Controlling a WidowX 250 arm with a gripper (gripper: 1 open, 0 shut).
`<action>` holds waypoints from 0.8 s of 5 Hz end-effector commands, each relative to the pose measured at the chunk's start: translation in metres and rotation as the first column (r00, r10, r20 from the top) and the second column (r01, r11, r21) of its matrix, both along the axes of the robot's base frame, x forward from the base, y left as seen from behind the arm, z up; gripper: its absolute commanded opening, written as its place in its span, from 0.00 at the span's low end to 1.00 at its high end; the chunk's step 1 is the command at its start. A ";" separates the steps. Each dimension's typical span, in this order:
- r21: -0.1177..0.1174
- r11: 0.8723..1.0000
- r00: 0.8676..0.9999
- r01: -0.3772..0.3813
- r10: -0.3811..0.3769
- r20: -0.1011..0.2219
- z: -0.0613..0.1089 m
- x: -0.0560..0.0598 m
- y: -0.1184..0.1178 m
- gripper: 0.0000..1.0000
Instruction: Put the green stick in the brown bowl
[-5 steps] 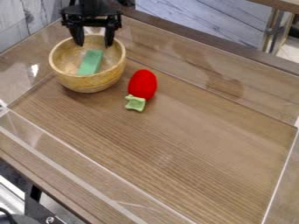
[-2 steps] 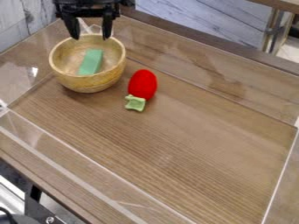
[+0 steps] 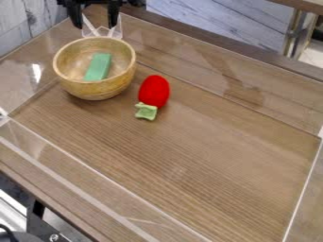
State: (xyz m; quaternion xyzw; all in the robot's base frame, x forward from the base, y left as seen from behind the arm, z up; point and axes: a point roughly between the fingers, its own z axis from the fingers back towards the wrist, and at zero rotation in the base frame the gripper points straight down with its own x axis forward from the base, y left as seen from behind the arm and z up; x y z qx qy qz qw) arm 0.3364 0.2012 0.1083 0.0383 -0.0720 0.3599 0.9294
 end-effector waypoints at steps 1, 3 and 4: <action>0.046 0.998 0.998 -0.041 0.039 0.044 0.016 -0.001 0.009 0.00; 0.065 0.996 0.998 -0.057 0.055 0.023 0.010 -0.005 0.014 0.00; 0.074 0.996 0.999 -0.043 0.042 0.018 0.011 -0.003 0.015 0.00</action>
